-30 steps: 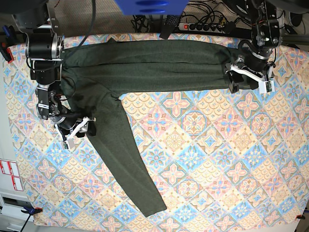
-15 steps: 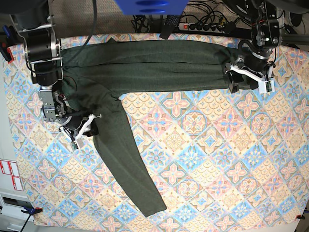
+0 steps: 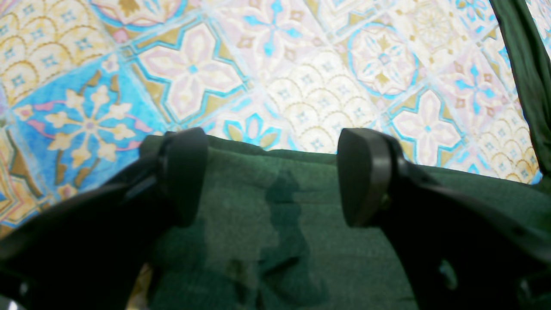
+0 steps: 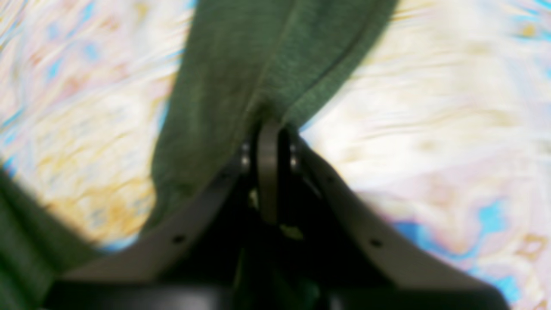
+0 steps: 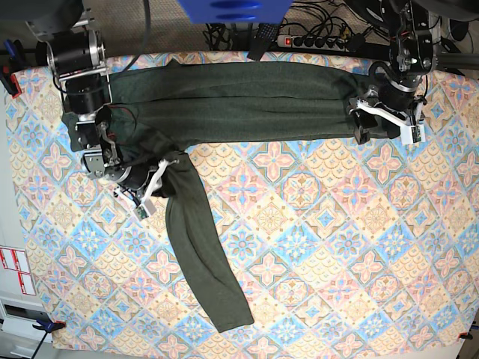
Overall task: Fold the T-shirt properly
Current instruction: 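Fold the sleeve up onto the folded body with the right gripper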
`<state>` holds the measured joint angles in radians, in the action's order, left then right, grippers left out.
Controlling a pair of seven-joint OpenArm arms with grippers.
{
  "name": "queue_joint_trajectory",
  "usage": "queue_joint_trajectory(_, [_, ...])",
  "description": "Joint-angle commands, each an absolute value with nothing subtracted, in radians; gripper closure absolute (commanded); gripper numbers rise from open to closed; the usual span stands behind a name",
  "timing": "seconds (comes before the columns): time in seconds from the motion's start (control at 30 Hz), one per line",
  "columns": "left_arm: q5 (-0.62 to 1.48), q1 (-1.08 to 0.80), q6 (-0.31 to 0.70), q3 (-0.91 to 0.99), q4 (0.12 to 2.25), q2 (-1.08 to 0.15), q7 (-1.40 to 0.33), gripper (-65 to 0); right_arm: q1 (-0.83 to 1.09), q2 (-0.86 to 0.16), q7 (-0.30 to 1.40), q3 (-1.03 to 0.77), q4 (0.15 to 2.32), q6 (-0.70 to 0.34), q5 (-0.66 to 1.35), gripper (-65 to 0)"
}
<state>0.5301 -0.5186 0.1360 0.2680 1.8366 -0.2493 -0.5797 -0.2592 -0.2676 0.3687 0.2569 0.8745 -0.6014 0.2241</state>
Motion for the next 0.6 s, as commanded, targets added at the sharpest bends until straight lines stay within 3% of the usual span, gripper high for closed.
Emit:
queue_joint_trajectory(0.0, [0.536,-0.521,0.142,0.271,1.854,-0.259,-0.561,-47.7,-0.259,-0.285,0.361,0.220,0.929,-0.602,0.237,0.0])
queue_joint_trajectory(0.2, [0.536,-0.518,0.142,0.271,1.853,-0.259,-0.561,-47.7,-0.130,-0.286,0.441,0.124,1.159,-0.605,0.236,0.0])
queue_joint_trajectory(0.57, [0.536,-0.515,0.142,0.271,1.851,-0.259,-0.561,-47.6,0.102,-0.289,0.504,0.124,1.515,-0.605,0.236,0.0])
